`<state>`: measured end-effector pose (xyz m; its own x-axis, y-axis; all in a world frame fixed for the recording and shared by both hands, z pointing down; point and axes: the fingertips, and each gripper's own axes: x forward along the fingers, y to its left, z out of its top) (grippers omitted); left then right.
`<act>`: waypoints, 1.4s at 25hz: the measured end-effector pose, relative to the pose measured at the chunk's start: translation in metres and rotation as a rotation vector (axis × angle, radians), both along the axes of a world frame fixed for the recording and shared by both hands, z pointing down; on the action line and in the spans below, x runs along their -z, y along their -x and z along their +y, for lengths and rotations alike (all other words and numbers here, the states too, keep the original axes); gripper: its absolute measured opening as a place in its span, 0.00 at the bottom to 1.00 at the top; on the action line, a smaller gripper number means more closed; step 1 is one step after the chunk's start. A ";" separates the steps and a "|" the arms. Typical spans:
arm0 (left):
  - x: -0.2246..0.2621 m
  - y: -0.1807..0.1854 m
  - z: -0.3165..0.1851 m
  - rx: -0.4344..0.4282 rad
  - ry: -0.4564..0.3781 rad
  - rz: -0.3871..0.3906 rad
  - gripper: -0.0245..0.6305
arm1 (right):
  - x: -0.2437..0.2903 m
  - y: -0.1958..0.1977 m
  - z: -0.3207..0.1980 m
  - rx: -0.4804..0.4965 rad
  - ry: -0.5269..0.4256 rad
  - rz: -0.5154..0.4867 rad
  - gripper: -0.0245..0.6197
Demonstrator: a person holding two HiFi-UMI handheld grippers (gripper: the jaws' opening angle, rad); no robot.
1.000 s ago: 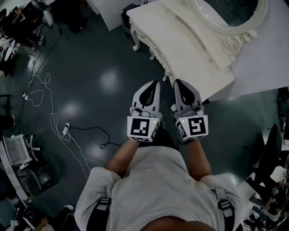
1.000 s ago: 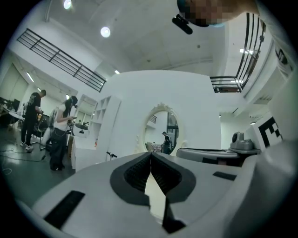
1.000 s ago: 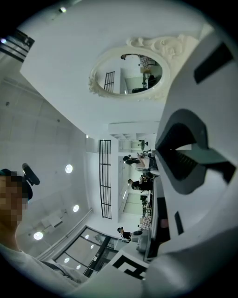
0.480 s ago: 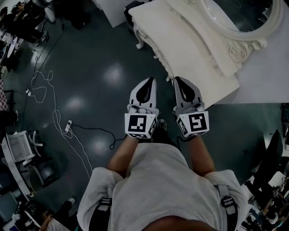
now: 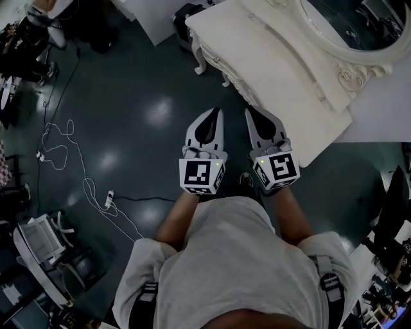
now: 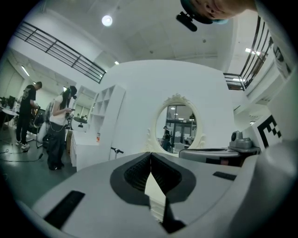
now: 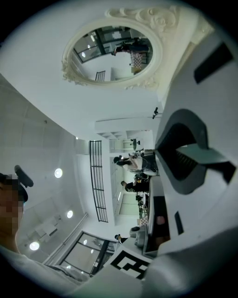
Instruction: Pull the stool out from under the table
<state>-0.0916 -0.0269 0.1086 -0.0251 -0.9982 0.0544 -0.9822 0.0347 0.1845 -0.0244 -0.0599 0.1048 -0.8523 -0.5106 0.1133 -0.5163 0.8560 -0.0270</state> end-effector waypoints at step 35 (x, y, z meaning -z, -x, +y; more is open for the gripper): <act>-0.081 0.133 -0.190 -0.480 0.198 -0.064 0.05 | -0.104 0.122 -0.158 -0.430 0.215 0.032 0.06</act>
